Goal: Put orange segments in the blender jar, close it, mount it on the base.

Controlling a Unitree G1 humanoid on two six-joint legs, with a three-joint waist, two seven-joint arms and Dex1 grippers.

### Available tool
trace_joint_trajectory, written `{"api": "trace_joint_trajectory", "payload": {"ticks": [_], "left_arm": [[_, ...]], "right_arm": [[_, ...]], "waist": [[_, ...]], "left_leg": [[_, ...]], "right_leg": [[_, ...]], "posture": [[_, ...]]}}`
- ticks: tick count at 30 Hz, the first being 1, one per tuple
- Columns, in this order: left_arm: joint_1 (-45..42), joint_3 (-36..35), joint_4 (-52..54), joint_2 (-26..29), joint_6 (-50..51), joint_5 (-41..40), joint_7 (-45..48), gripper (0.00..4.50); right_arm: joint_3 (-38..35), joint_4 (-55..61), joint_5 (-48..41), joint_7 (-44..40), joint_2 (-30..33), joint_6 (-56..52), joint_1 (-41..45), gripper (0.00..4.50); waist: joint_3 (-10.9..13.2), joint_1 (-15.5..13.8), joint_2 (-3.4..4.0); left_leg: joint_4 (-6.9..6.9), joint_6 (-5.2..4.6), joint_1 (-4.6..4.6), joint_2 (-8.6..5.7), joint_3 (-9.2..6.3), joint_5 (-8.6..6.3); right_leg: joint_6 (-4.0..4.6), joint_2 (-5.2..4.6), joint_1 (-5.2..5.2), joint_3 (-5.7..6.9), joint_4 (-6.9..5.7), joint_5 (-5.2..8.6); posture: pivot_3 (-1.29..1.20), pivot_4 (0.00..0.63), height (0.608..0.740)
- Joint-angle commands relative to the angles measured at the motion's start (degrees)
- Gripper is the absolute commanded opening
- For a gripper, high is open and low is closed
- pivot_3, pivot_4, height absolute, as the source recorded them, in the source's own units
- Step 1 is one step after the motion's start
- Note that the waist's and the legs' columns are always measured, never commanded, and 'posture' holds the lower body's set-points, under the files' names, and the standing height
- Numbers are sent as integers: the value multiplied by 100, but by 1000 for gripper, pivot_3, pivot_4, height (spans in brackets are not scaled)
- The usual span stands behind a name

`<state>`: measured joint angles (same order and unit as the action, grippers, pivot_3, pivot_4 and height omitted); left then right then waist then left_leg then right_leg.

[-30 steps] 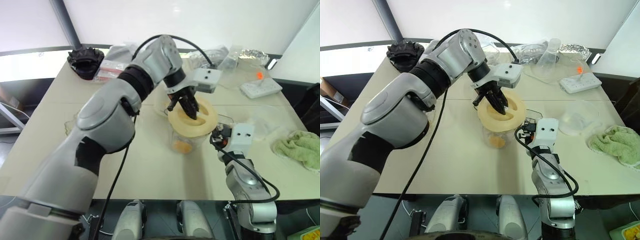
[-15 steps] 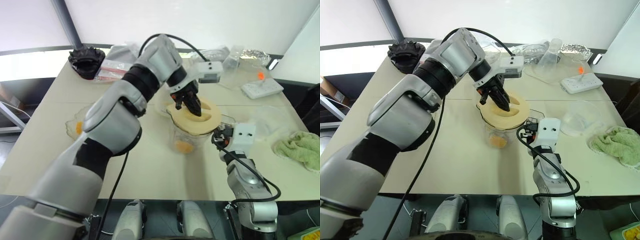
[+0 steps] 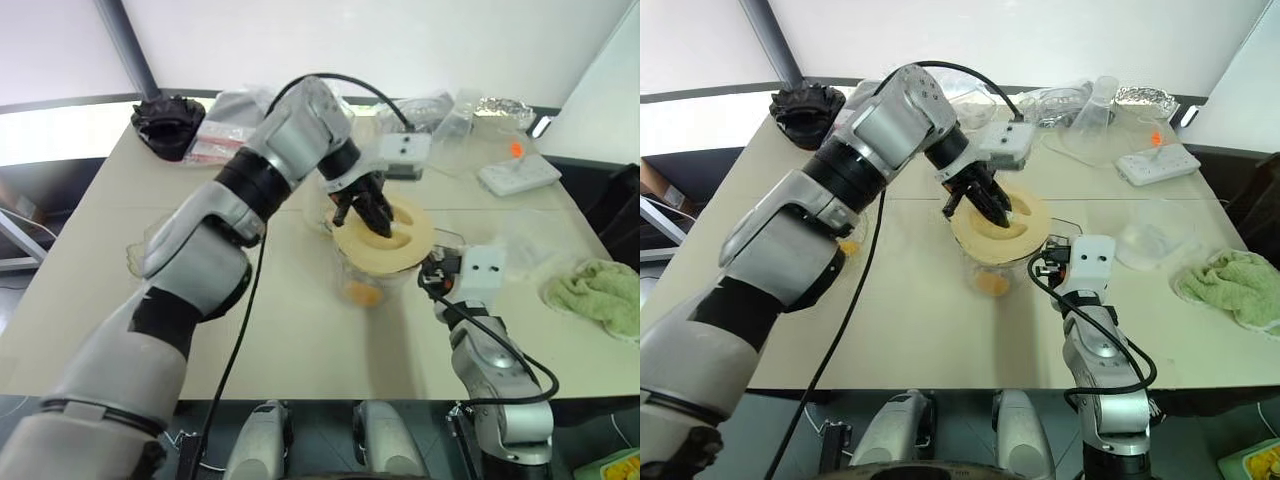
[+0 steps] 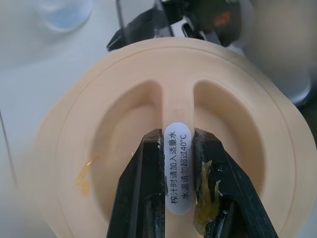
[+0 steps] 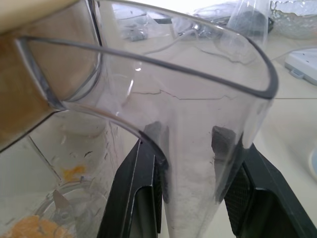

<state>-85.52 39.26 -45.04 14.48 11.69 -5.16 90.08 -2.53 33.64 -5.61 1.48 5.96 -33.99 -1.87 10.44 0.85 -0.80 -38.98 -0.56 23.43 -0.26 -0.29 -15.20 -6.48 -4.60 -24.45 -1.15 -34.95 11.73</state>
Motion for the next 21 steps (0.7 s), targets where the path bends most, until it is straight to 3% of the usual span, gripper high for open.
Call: {"api": "trace_joint_trajectory", "payload": {"ticks": [1, 7, 21], "left_arm": [[354, 674, -418, 77, -936, 84, 242, 236], [353, 661, -776, -26, -1277, 135, 242, 236], [667, 338, -525, -354, 869, 1175, 74, 236]], "right_arm": [[-167, 111, 112, 65, 55, 54, 31, 1019], [-179, 131, 144, 58, 40, 42, 18, 1019], [-175, 150, 149, 38, 22, 5, 13, 1019]], "waist": [[-6, -9, -3], [-36, -11, -7], [-123, -9, -13]], "left_leg": [[0, 0, -1, 0, 1, 0], [-5, 0, -3, -1, 2, 0], [0, 0, -4, 0, -4, -1]], "right_leg": [[1, 0, 0, 0, 0, 0], [-18, 0, 4, 0, 1, 11], [-20, 0, 14, 6, 20, 14]], "posture": [[0, 150, 740], [0, 150, 740], [0, 150, 740]]}}
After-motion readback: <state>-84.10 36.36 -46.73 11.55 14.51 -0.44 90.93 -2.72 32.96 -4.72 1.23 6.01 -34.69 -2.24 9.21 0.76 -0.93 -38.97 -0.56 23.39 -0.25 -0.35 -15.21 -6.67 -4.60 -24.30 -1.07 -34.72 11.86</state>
